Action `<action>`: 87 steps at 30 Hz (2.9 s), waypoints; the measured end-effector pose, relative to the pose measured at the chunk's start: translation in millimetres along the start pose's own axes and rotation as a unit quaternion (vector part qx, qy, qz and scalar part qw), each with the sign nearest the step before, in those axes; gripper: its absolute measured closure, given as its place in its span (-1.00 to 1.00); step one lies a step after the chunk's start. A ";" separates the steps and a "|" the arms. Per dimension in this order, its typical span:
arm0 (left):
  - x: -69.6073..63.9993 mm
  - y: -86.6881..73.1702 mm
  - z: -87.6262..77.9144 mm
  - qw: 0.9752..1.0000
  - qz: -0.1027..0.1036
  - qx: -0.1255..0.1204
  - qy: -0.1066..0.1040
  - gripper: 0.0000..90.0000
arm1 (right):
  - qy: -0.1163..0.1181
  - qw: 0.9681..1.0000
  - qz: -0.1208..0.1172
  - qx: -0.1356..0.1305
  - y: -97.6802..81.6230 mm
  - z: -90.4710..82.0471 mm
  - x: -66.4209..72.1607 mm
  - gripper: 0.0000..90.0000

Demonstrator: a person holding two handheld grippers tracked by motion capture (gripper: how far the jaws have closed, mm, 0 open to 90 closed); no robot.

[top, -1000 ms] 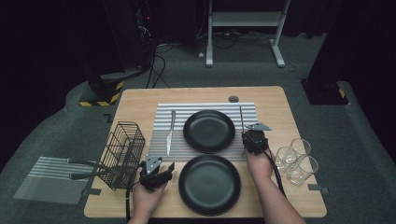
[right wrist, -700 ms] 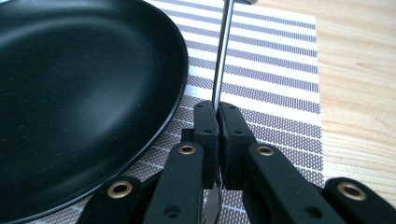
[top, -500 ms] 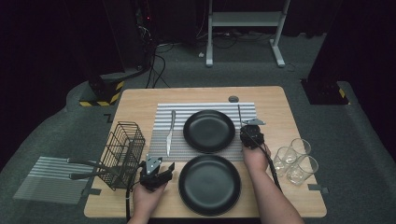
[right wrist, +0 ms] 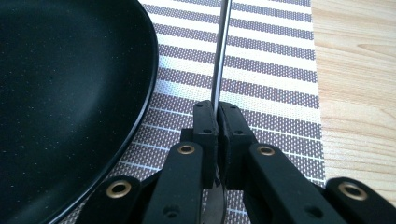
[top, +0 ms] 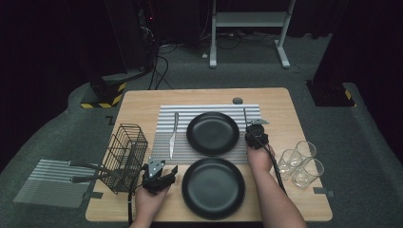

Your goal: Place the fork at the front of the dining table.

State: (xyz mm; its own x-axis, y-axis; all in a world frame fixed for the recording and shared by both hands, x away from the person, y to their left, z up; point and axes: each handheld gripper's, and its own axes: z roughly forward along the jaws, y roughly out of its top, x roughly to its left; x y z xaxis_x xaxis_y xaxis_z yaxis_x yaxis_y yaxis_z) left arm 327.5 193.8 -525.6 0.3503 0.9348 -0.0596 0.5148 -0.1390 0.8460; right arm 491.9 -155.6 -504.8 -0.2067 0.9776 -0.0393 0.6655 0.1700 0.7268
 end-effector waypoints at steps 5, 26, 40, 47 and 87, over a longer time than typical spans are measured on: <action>-0.3 -0.6 1.4 1.000 -0.002 -0.008 0.002 -0.09 | -0.001 1.000 0.000 0.003 -1.2 1.8 1.4 0.92; -0.3 -0.8 1.6 1.000 0.002 -0.009 0.001 -0.08 | -0.009 1.000 0.000 0.023 -7.3 6.9 -2.4 0.91; -0.2 -0.4 1.0 1.000 0.003 -0.004 0.003 -0.08 | -0.010 1.000 0.001 0.014 -6.7 9.7 -3.0 0.81; 1.1 0.1 1.0 1.000 0.014 -0.003 0.003 -0.08 | 0.005 1.000 0.001 0.013 -5.6 5.1 -1.8 0.54; -0.3 0.0 1.0 1.000 0.021 -0.002 0.004 -0.09 | 0.059 0.998 -0.008 -0.007 -58.9 -47.8 11.5 0.29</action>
State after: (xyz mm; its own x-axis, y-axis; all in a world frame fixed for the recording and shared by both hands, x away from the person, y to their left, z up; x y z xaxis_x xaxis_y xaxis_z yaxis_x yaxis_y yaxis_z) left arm 328.2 193.2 -526.1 0.3649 0.9309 -0.0186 0.4962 -0.1775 0.8499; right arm 416.1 -160.4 -515.3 -0.3009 0.9532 0.0300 0.6514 0.1825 0.7364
